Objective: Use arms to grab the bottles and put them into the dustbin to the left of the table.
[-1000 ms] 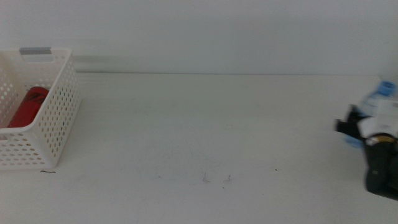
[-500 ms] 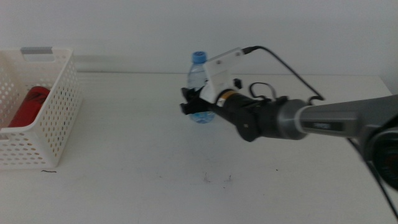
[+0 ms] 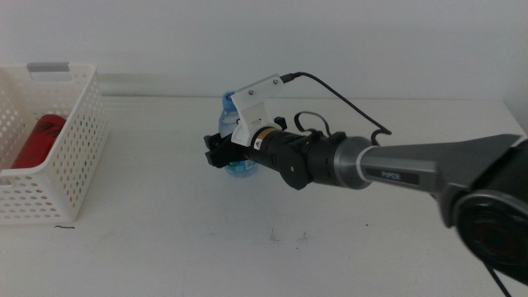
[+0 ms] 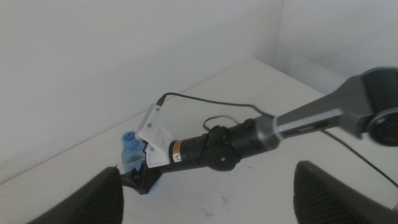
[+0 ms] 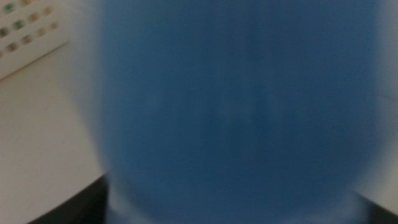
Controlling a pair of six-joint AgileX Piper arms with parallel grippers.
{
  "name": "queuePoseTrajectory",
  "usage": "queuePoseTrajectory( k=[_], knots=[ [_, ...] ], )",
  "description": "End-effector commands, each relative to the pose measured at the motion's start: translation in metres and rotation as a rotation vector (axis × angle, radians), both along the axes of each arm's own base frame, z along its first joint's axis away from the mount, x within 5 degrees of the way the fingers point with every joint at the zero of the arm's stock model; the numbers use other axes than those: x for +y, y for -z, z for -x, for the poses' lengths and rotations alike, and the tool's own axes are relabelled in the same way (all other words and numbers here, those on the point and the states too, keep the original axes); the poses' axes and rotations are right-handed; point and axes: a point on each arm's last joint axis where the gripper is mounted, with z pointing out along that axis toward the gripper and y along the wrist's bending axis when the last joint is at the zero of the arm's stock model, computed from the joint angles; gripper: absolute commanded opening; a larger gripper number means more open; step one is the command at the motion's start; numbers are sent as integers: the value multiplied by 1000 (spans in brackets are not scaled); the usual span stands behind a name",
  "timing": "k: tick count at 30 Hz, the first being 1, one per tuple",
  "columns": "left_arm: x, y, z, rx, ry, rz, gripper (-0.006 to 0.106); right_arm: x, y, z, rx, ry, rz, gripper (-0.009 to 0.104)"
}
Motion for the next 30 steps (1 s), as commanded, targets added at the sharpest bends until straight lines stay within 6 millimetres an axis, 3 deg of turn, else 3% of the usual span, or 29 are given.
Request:
queuePoseTrajectory(
  k=[1, 4, 9, 15, 20, 24, 30],
  knots=[
    [0, -1, 1, -11, 3, 9, 94, 2, -29, 14, 29, -27, 12, 92],
    [0, -1, 1, -11, 3, 9, 94, -9, -65, 35, 114, -55, 67, 90],
    [0, -1, 1, -11, 3, 9, 94, -47, -127, 90, 340, -69, 139, 86],
    [0, -1, 0, -12, 0, 7, 94, -103, -228, 160, 281, -104, 95, 86],
    [0, -1, 0, -12, 0, 7, 94, -152, -293, 214, 144, -102, 28, 86],
    [0, -1, 0, -12, 0, 7, 94, -178, -315, 240, 104, -61, -17, 86],
    [0, -1, 0, -12, 0, 7, 94, -188, -324, 249, 80, -39, -54, 86]
  ],
)
